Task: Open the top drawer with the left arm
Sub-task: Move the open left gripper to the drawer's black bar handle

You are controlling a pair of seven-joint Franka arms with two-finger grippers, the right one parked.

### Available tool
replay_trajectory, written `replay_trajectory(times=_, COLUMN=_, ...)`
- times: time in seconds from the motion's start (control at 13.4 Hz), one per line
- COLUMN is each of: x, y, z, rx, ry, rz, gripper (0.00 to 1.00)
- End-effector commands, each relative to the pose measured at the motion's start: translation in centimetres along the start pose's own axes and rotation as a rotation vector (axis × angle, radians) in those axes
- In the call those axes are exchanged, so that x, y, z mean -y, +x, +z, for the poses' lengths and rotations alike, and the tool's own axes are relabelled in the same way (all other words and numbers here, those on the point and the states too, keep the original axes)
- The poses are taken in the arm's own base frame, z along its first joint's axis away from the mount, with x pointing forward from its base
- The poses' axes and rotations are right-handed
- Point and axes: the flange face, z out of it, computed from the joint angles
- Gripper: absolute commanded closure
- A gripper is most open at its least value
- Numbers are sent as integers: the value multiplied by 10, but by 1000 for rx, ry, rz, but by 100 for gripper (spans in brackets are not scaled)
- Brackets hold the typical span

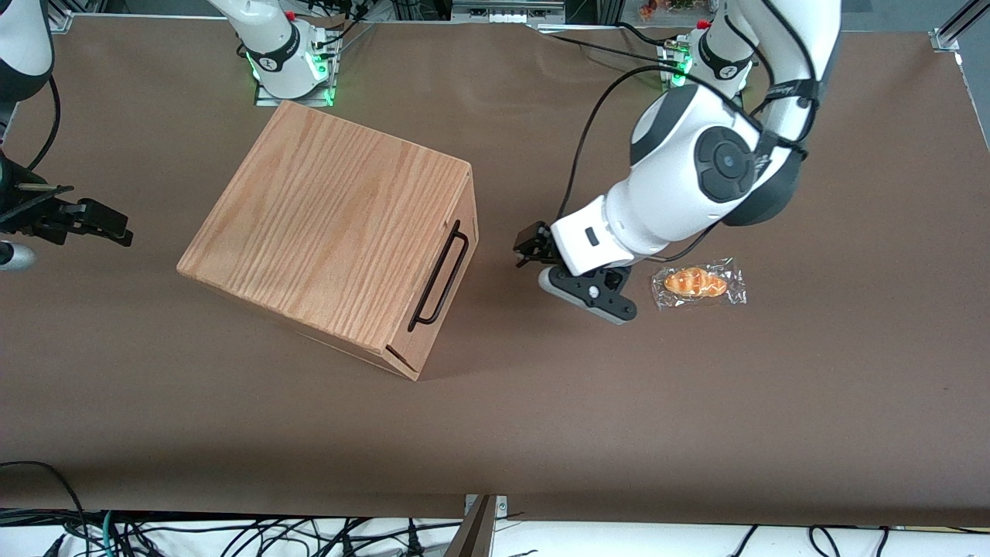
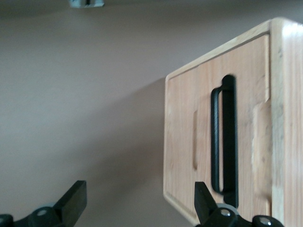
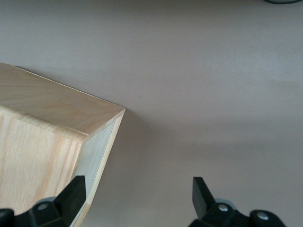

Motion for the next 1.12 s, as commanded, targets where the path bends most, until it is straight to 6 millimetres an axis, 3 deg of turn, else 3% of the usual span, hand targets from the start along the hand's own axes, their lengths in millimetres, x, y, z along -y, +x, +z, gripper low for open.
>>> replay_trajectory(times=0.0, x=-23, y=8, z=28, rx=-67, ry=-33, rz=0, gripper=0)
replay_trajectory(times=0.15, x=-44, y=4, z=50, rx=-91, ry=-41, rz=22, gripper=0)
replay_trajectory(times=0.45, x=-59, y=-1, z=86, rx=-127, ry=-47, rz=42, gripper=0)
replay_trajectory(times=1.04, x=-58, y=-9, z=121, rx=-101, ry=-33, rz=49, gripper=0)
